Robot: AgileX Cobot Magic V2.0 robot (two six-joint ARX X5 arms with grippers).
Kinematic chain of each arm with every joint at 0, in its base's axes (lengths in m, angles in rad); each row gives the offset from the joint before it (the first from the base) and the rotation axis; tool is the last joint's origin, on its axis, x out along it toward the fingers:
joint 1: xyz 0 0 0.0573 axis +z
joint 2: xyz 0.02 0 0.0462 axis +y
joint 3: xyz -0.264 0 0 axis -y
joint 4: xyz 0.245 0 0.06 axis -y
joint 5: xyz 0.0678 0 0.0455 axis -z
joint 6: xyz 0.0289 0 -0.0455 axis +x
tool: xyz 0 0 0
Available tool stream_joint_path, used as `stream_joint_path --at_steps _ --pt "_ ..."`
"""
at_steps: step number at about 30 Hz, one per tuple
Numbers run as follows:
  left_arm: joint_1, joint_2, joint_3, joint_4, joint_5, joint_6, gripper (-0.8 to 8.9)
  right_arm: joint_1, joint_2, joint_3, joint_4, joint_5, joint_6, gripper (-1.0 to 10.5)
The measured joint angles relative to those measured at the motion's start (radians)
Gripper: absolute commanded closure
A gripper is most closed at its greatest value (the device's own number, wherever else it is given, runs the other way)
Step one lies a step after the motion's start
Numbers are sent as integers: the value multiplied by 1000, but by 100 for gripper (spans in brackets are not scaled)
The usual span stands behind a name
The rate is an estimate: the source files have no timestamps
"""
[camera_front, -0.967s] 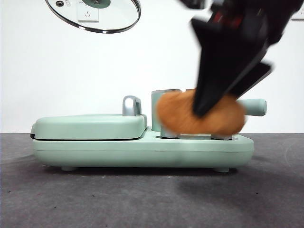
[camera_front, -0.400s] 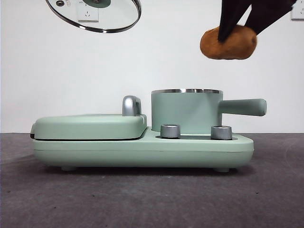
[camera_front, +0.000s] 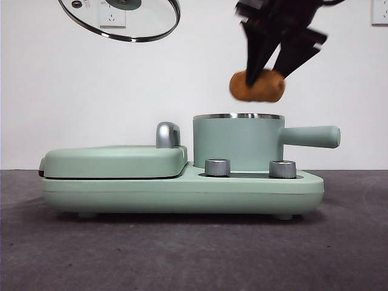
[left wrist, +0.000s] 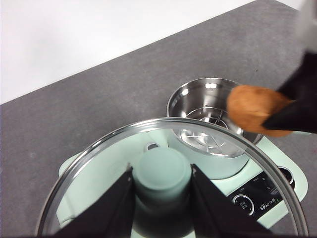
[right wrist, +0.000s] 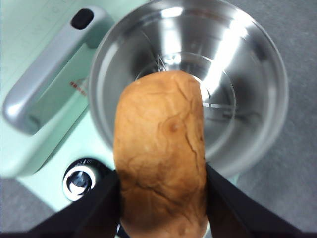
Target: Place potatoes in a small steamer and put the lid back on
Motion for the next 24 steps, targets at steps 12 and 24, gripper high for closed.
stream_joint_path --at_steps 12,24 --pt "0 0 0 0 0 0 798 -35 252 99 64 0 -46 777" --pt "0 0 0 0 0 0 798 -42 79 124 -5 -112 -53 671"
